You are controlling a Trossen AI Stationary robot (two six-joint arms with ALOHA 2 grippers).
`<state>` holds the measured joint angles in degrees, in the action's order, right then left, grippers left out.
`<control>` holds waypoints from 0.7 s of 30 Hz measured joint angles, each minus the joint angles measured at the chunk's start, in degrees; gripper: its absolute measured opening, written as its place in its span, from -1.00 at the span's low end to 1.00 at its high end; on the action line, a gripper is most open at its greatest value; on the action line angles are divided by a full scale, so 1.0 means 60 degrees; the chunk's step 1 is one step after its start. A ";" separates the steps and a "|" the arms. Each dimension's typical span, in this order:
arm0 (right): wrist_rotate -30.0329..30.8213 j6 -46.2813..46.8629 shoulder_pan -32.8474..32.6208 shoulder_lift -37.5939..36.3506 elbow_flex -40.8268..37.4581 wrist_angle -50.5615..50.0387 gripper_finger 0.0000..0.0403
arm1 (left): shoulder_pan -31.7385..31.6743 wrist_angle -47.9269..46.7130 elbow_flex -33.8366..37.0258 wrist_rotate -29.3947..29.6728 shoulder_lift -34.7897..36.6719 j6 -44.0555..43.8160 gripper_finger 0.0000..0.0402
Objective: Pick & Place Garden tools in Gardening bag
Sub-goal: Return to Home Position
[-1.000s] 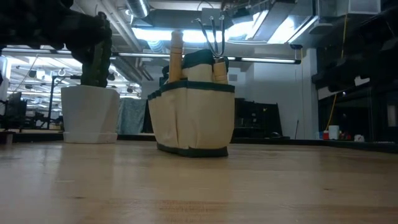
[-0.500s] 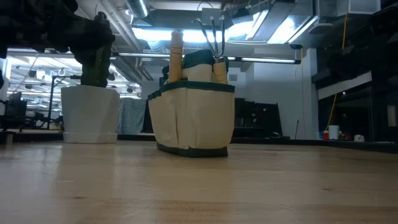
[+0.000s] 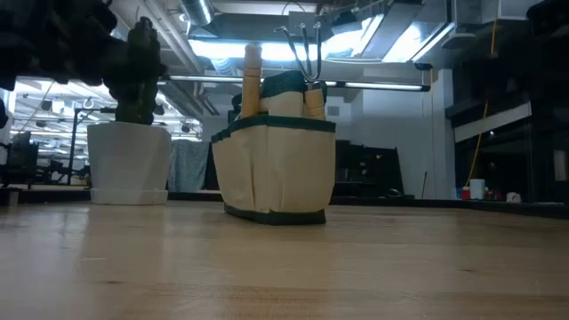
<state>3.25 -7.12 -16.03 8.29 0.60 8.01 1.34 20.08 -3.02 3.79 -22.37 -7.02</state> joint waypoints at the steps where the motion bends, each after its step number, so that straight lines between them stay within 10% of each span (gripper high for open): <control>1: 0.0000 0.0006 0.0000 0.0000 0.0000 0.0176 0.20 | 0.0000 0.0294 0.0139 0.0198 -0.0004 0.0143 -0.36; 21: -0.0047 -0.0151 0.0000 0.0004 0.0007 0.0690 0.20 | 0.0000 -0.2328 0.0425 0.0441 0.1894 0.0879 -0.36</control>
<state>2.96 -8.02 -16.03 8.32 0.64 12.15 1.34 6.11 -0.47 6.44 -11.01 -1.75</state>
